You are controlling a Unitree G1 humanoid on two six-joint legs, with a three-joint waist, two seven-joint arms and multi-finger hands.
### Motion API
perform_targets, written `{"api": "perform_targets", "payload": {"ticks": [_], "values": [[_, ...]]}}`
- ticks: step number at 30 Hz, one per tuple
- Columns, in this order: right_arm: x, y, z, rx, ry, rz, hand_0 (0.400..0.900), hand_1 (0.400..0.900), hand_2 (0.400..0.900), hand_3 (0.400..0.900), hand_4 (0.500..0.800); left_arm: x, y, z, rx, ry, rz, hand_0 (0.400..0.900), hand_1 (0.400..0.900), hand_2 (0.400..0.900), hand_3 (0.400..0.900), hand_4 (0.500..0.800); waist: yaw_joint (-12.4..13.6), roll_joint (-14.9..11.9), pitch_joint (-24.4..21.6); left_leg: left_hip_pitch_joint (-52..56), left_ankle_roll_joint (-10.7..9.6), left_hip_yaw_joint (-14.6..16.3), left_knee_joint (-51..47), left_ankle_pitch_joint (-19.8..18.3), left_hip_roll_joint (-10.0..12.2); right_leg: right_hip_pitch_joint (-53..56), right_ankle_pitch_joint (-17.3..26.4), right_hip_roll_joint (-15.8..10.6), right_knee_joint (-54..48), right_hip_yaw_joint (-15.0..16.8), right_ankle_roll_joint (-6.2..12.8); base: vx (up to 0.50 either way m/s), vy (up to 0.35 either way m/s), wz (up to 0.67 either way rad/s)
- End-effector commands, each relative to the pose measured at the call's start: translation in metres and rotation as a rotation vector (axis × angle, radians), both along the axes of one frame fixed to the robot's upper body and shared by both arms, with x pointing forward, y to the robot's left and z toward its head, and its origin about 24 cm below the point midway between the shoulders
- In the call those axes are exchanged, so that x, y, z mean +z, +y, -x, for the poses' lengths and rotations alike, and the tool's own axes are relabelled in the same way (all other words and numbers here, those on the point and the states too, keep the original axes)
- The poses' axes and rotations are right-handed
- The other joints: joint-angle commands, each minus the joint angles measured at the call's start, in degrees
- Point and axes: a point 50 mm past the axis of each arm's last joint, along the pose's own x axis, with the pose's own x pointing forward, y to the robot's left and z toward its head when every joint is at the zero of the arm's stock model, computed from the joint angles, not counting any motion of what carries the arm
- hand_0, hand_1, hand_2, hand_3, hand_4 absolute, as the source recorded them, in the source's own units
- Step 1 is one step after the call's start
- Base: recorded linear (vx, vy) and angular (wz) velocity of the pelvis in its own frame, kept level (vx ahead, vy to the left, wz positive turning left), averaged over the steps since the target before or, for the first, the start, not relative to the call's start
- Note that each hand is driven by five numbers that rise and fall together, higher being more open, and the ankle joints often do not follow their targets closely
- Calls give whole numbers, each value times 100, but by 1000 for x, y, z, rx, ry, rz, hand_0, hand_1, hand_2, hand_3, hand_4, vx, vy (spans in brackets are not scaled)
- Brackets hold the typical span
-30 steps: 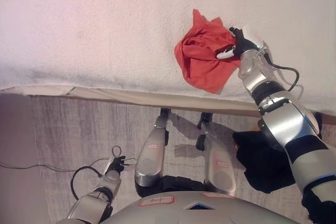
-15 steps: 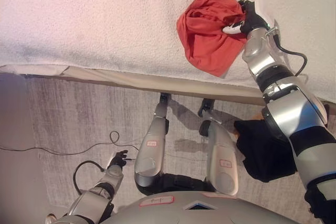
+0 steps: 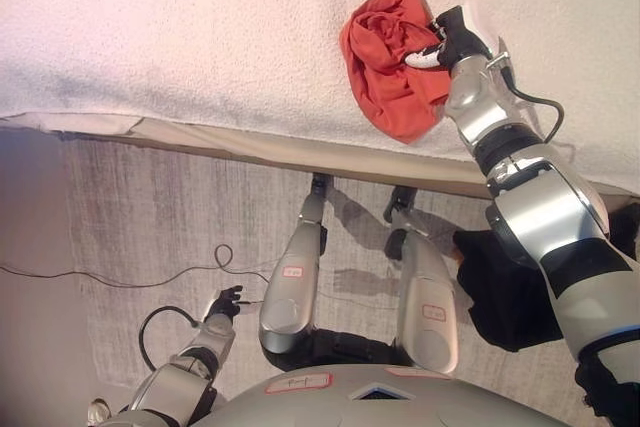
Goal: Put the clothes on the bed into the basket.
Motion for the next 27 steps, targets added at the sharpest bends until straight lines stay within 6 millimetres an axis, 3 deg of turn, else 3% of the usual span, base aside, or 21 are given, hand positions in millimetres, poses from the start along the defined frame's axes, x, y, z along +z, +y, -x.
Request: {"api": "perform_targets", "payload": {"ticks": [1,4,6,9,10,12,16,27], "values": [[24,1,-5,16,-98,60,400,400,400,400,500,-1,29,28,43,125,-121,900,900,900,900,800,-38,-204,-13,298,253,251,495,-135,-255,456,145,-348,-253,280,362,36,24,-10],[13,-20,0,-29,-63,86,400,400,400,400,500,-2,31,34,55,152,-126,900,900,900,900,800,-124,-267,-140,519,261,347,524,-255,-255,689,168,-348,-357,350,375,58,46,-18],[3,-47,8,-89,-28,101,400,400,400,400,500,-3,35,40,71,171,-132,900,900,900,900,800,-213,-332,-299,784,258,444,489,-353,-241,966,204,-351,-519,420,409,92,55,-25],[-4,-61,13,-118,-10,108,400,400,400,400,500,-3,38,45,85,182,-133,900,900,900,900,800,-291,-368,-439,994,269,527,427,-406,-239,1157,246,-344,-653,478,436,104,63,-30],[-11,-80,22,-154,8,106,400,400,400,400,500,-2,42,49,104,191,-136,900,900,900,900,800,-410,-410,-587,1182,272,642,358,-466,-236,1312,272,-340,-748,581,482,147,107,-54],[-14,-88,26,-169,14,105,400,400,400,400,500,-2,44,50,109,193,-137,900,900,900,900,800,-454,-433,-650,1309,269,716,309,-494,-244,1399,284,-331,-803,655,503,93,72,-41],[-26,-125,46,-253,40,71,400,400,400,400,500,-1,53,59,147,220,-145,900,900,900,900,800,-717,-529,-996,1805,282,1056,99,-612,-213,1676,358,-309,-1046,954,593,110,56,-59],[-53,-175,87,-395,105,33,400,400,400,400,500,1,59,60,127,249,-152,900,900,900,900,800,-1134,-593,-1559,2459,295,1617,-202,-754,-134,1920,421,-215,-1222,1442,701,67,17,-36]]}}
